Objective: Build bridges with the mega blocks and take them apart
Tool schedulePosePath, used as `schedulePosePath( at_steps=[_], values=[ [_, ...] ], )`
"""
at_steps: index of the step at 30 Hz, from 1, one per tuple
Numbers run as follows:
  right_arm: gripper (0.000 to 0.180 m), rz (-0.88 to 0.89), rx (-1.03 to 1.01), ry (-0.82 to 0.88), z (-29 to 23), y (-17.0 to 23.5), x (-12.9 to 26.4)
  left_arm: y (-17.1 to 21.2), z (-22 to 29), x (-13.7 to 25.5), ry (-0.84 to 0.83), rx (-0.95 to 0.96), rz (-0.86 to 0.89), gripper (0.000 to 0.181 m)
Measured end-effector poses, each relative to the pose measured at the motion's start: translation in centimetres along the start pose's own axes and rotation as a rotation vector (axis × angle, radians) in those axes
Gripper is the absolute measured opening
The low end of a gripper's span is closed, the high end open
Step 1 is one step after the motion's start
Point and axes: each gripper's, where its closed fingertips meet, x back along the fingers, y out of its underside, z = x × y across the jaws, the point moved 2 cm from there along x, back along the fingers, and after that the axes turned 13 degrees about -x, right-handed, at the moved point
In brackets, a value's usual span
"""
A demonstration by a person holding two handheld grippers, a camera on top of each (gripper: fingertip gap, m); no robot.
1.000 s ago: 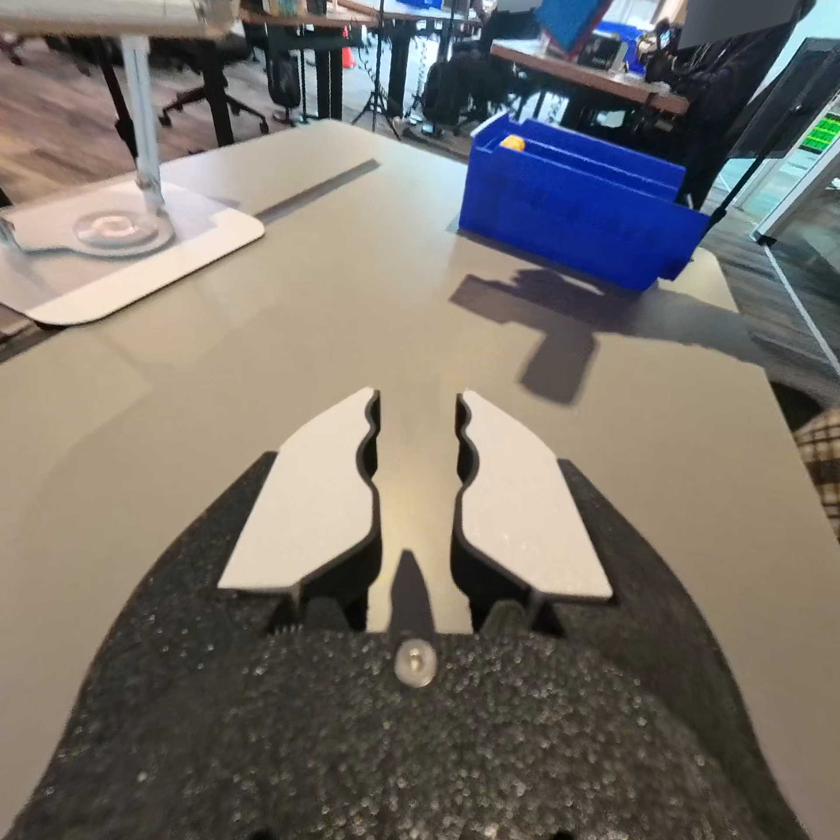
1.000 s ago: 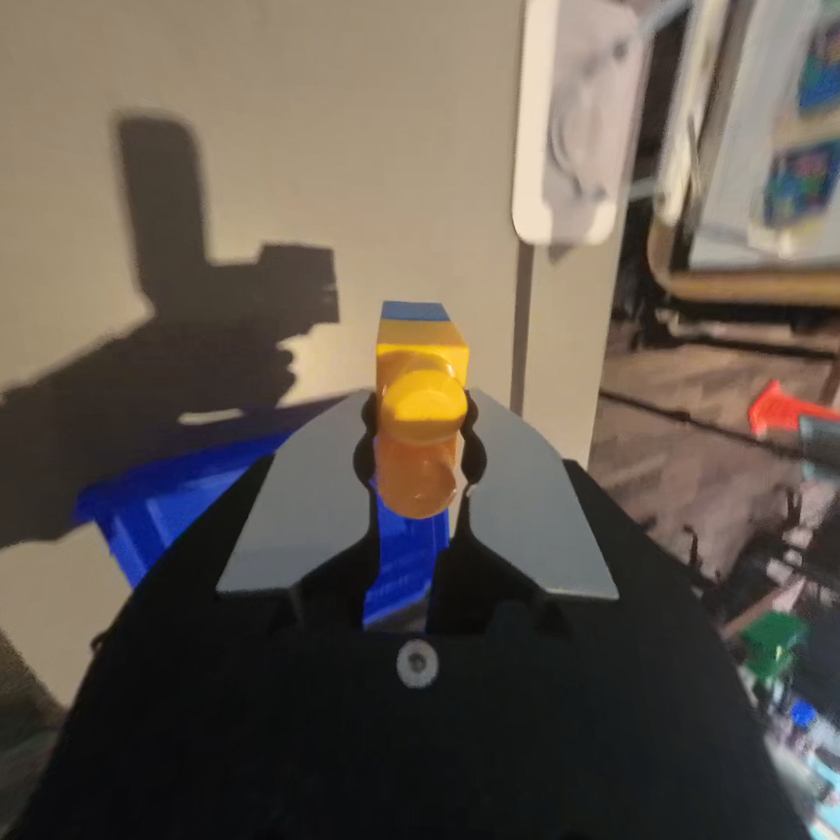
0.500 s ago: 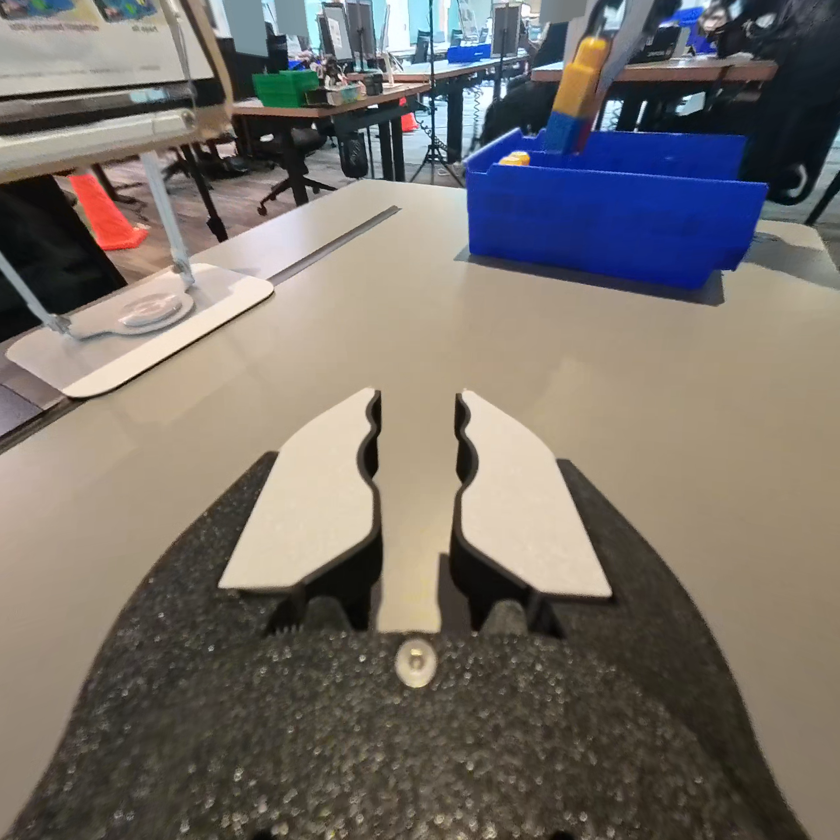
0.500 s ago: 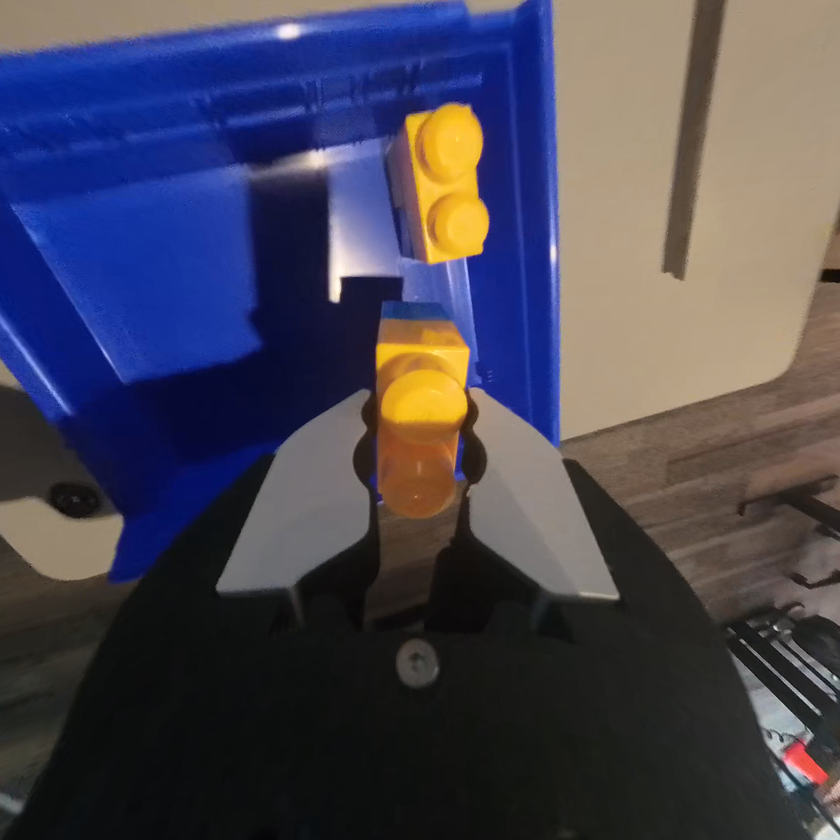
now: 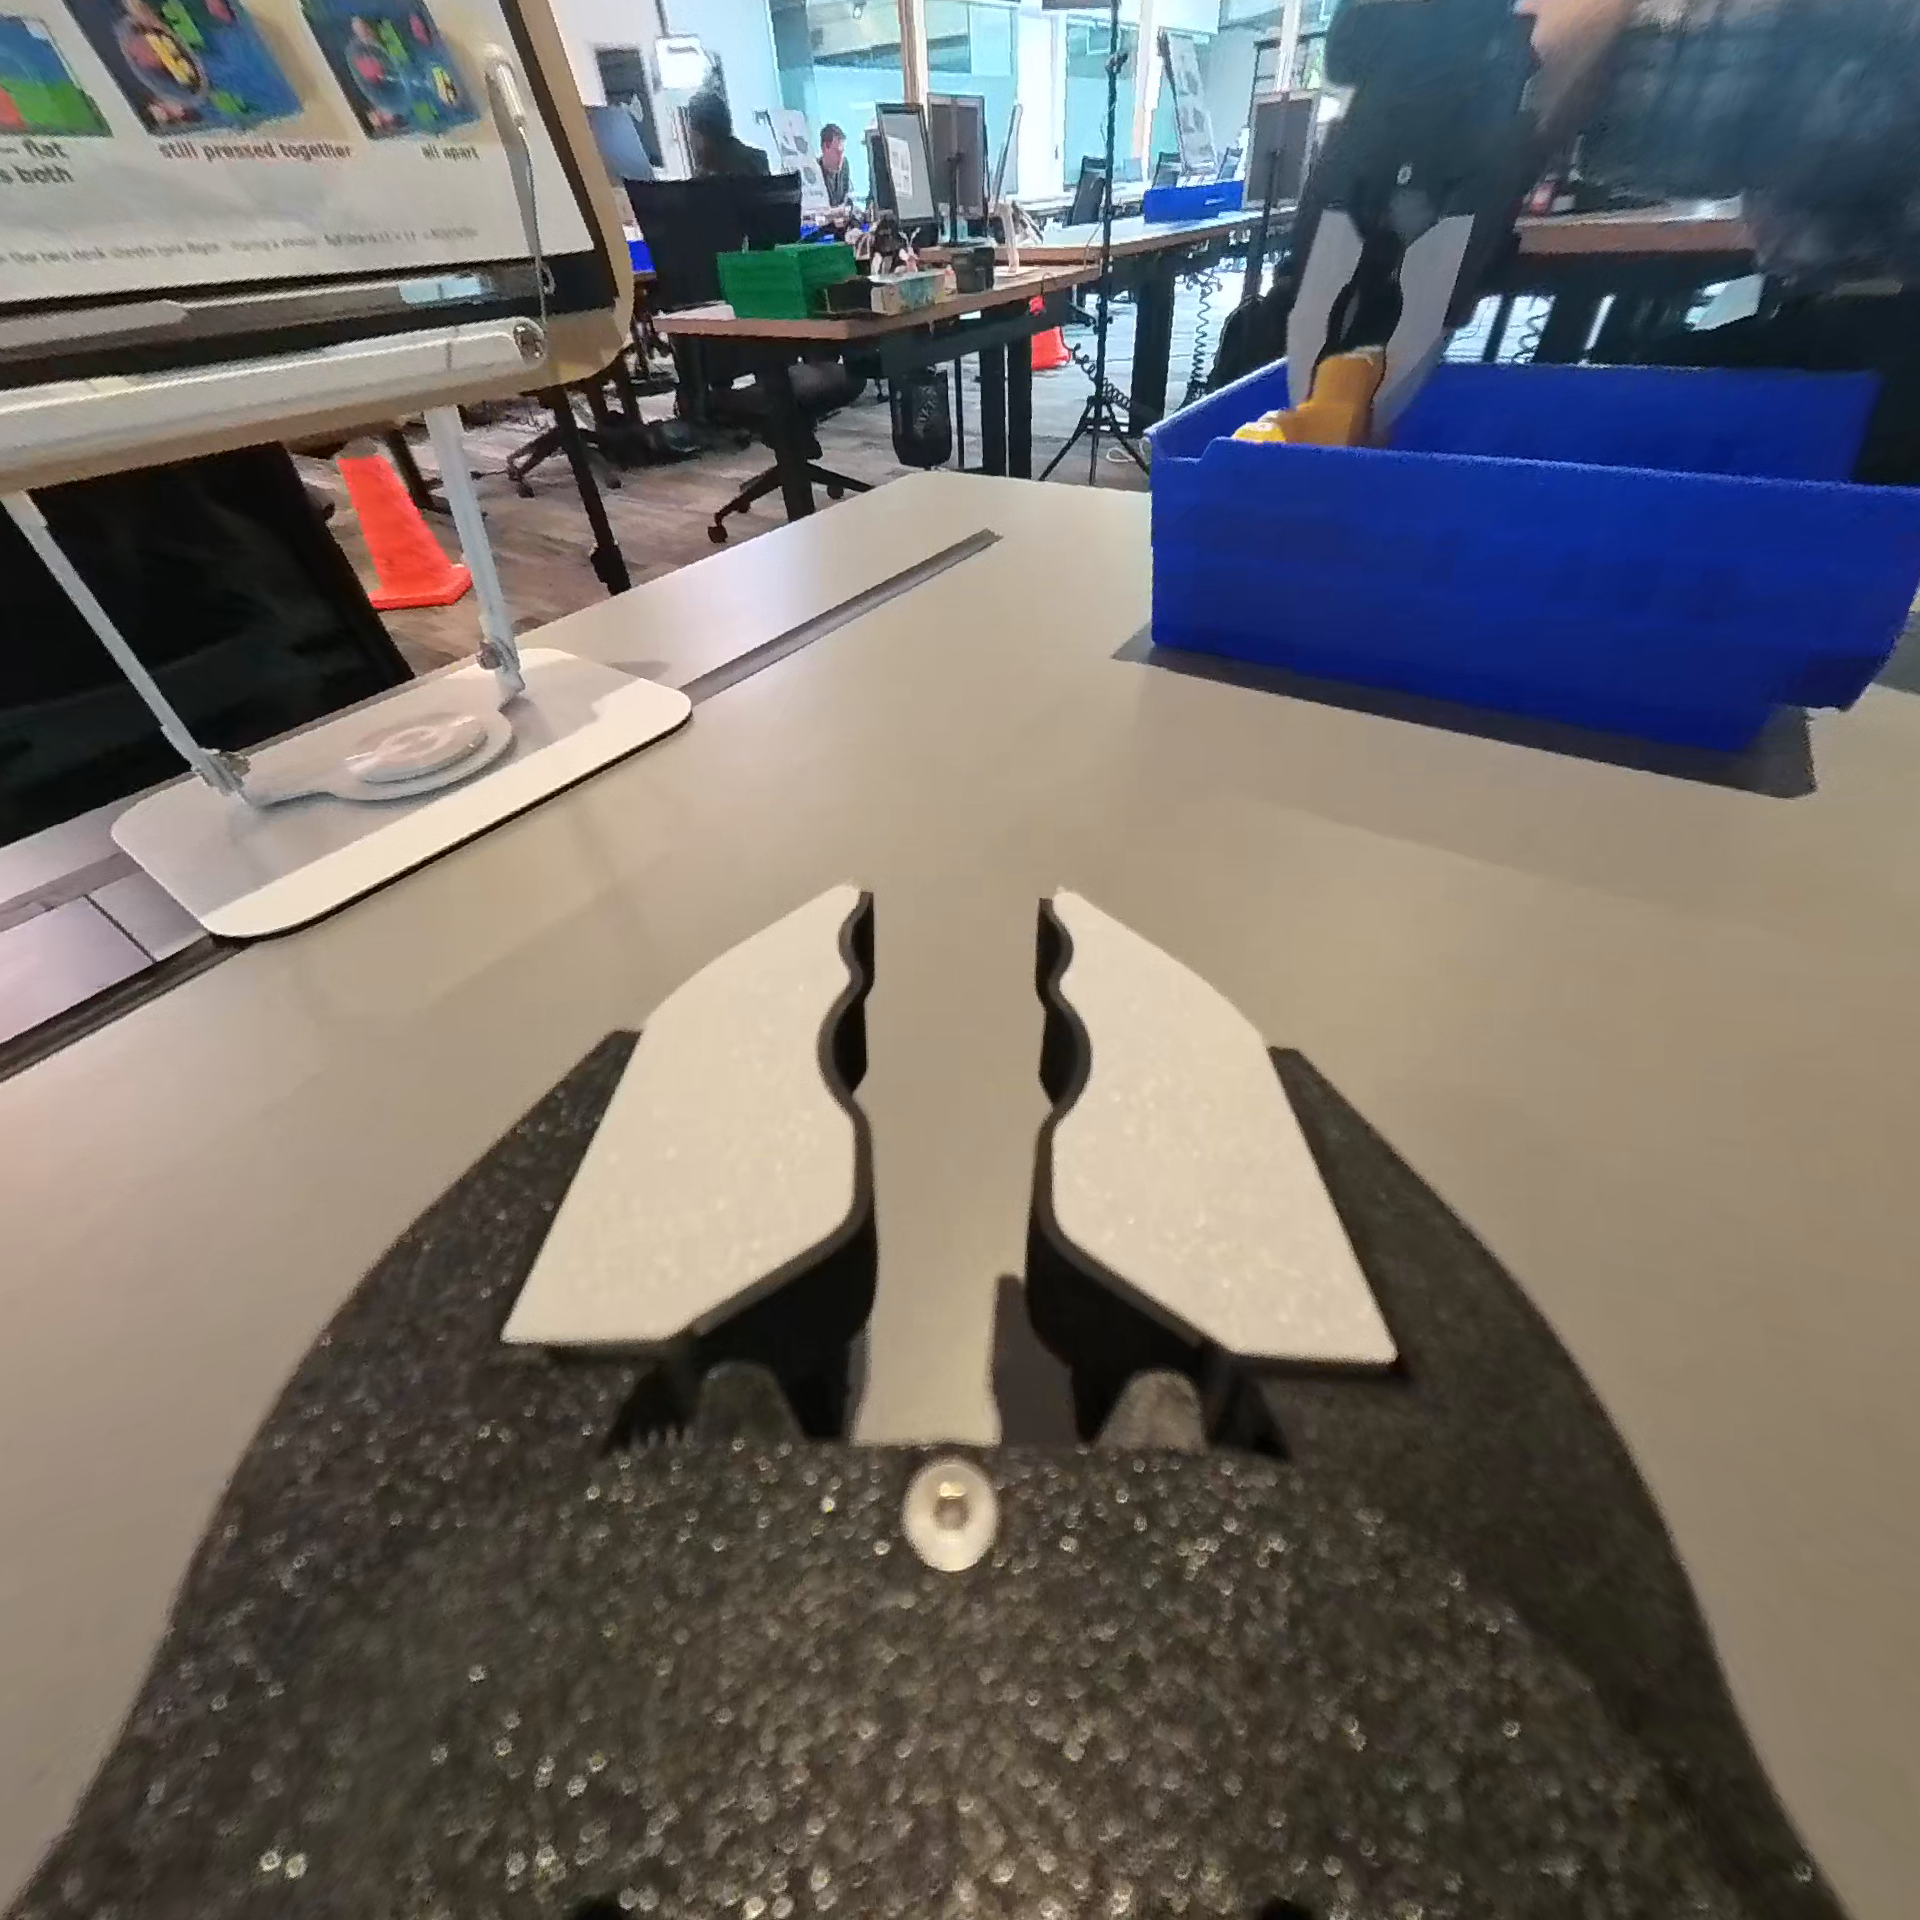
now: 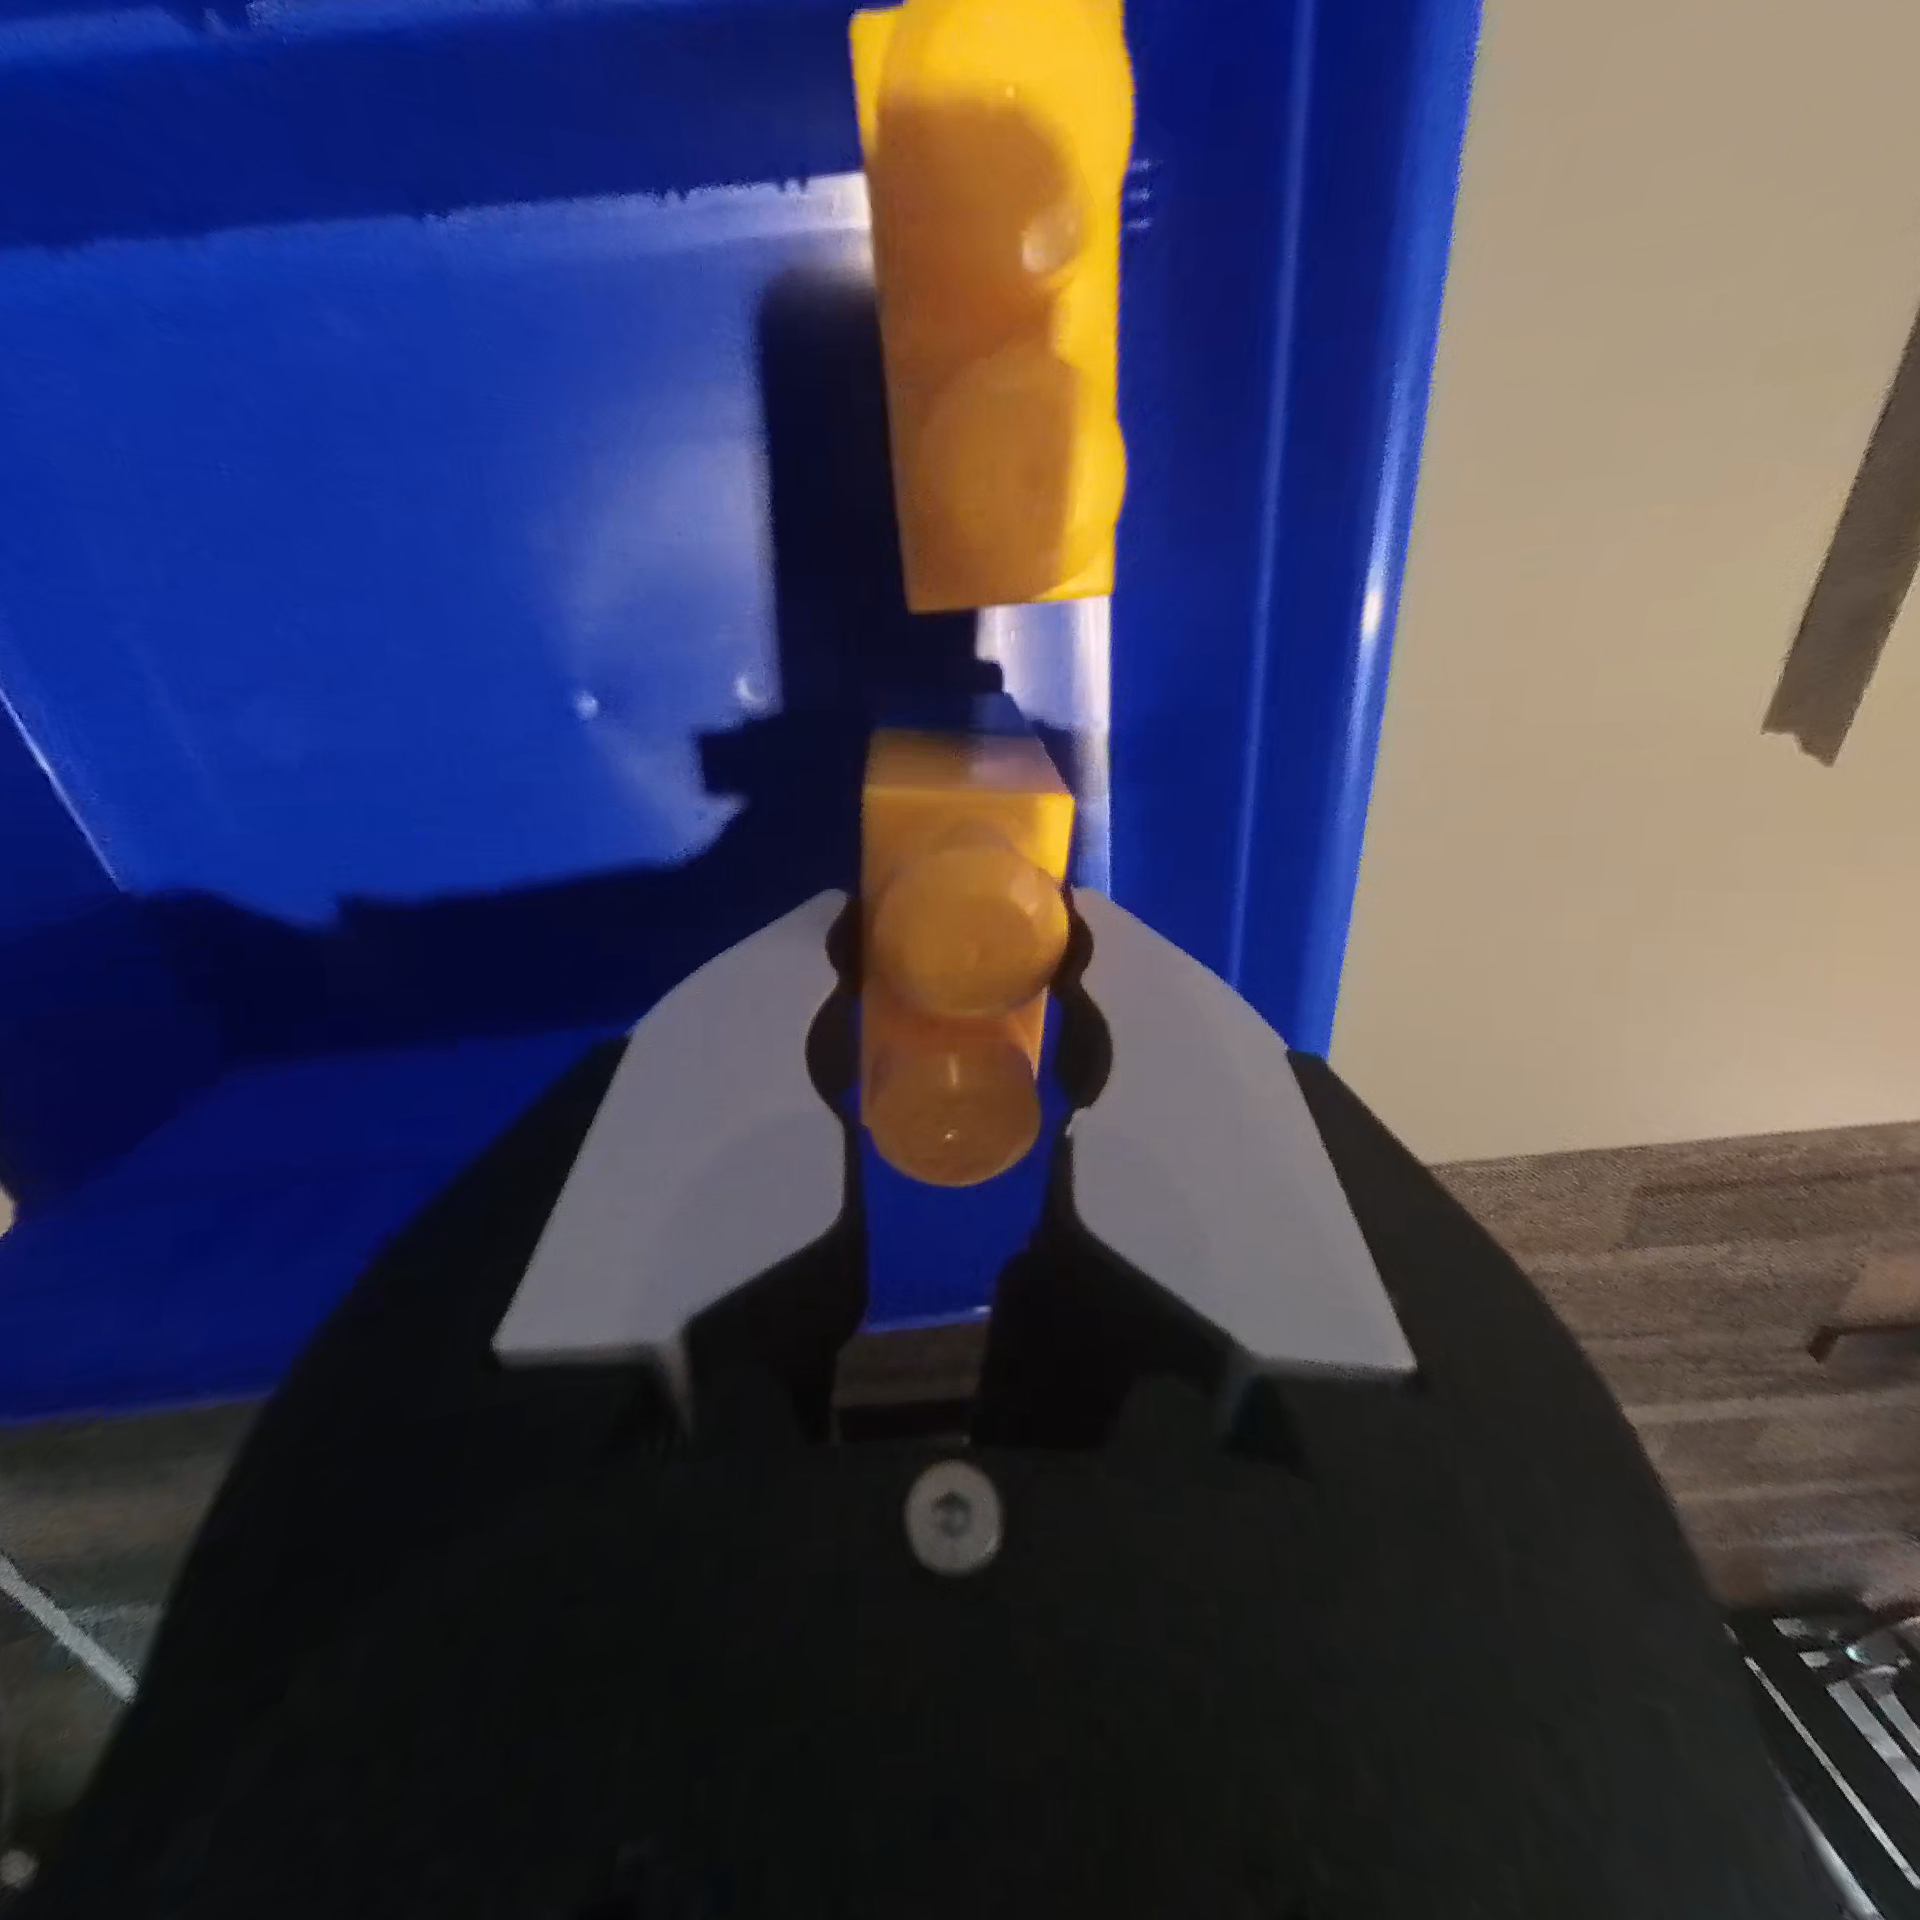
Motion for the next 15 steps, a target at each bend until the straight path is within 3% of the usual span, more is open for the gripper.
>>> schedulePosePath(
  at_steps=[15],
  values=[
    [0.035, -0.038, 0.043, -0.006, 0.6, -0.2, -1.7, 0.4, 0.1, -0.4, 0.018, 0.017, -0.012, 0.029]
  ],
)
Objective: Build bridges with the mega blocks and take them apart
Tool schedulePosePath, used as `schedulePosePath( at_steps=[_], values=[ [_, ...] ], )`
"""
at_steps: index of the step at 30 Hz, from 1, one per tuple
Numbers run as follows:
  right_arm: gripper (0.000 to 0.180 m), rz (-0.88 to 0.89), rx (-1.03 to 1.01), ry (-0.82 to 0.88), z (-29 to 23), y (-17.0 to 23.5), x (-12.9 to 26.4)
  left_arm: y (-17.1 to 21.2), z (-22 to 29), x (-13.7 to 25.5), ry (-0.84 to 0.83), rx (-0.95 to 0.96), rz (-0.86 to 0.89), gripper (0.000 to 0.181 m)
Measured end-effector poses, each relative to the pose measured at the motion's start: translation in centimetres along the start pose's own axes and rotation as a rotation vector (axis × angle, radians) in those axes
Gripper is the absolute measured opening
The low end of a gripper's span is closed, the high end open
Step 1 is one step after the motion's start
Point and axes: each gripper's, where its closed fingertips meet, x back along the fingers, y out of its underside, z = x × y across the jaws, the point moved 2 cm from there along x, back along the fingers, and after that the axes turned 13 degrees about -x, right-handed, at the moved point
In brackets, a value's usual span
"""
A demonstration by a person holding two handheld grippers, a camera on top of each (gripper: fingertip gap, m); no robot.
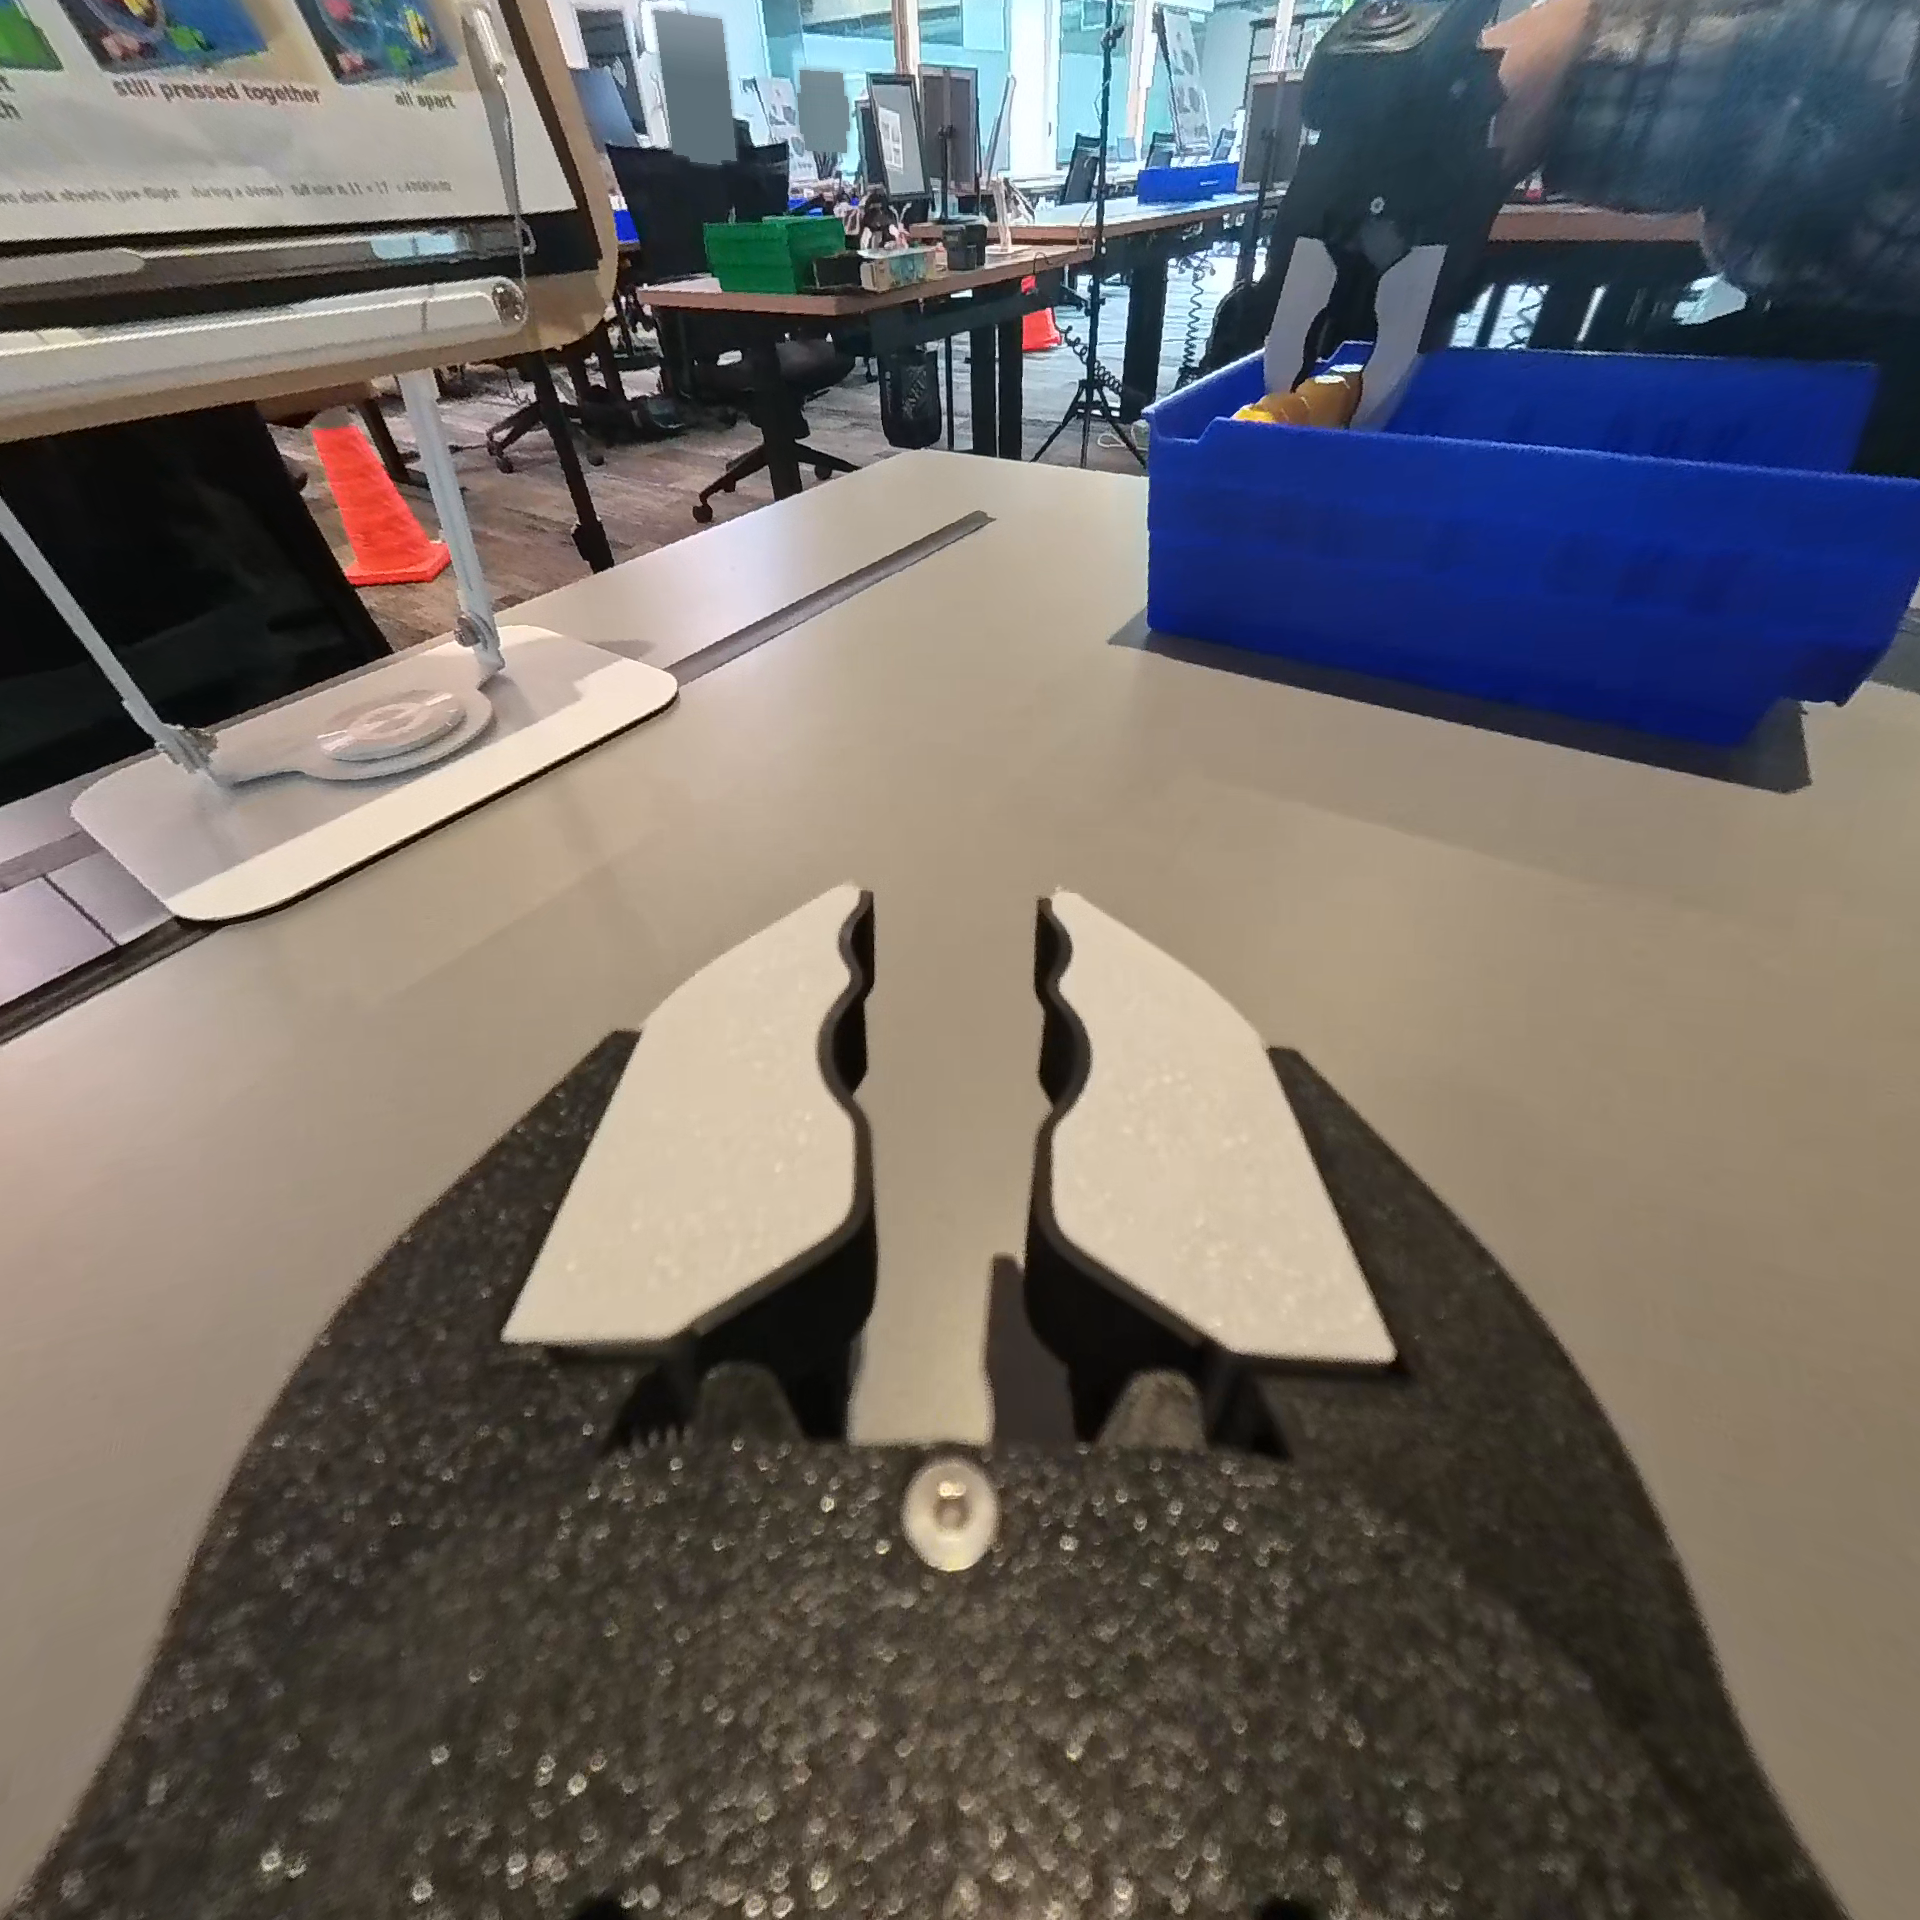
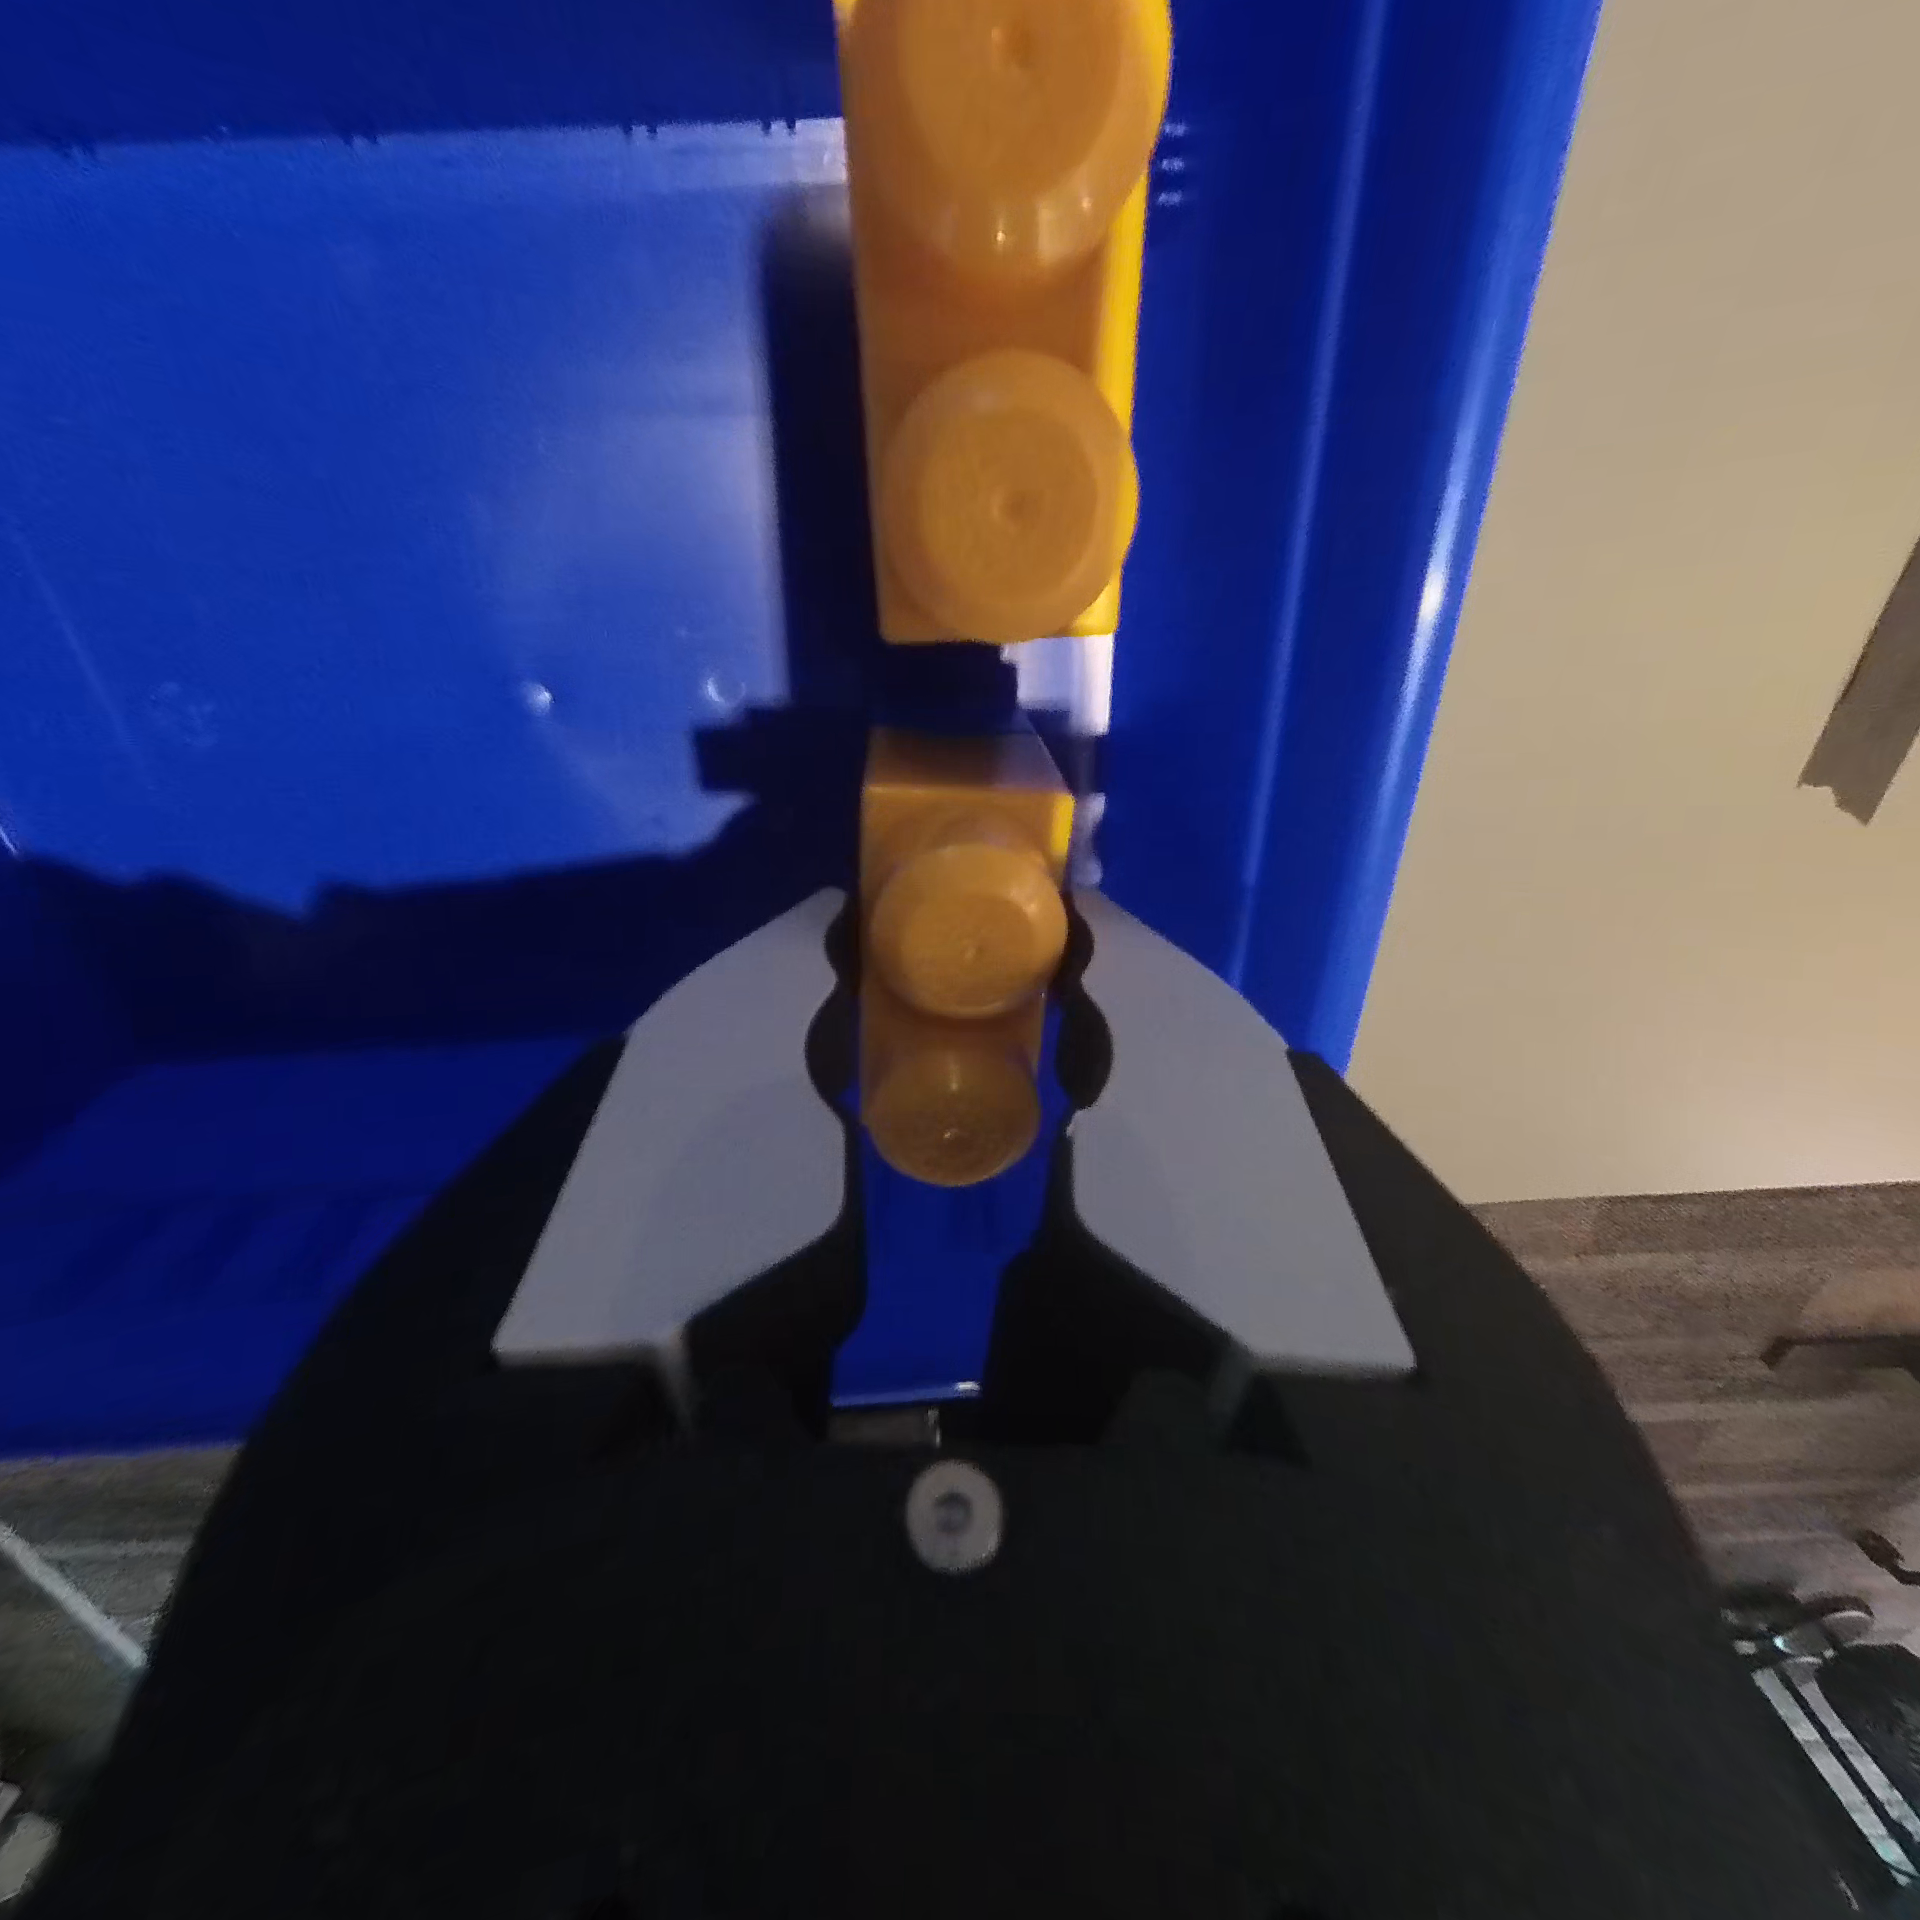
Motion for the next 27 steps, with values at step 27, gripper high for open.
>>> schedulePosePath(
  at_steps=[27],
  values=[
    [0.089, 1.326, -0.159, 0.368, -16.1, -13.1, 20.8, -3.9, 1.6, 2.9, 0.061, 0.064, 0.154, 0.043]
  ],
)
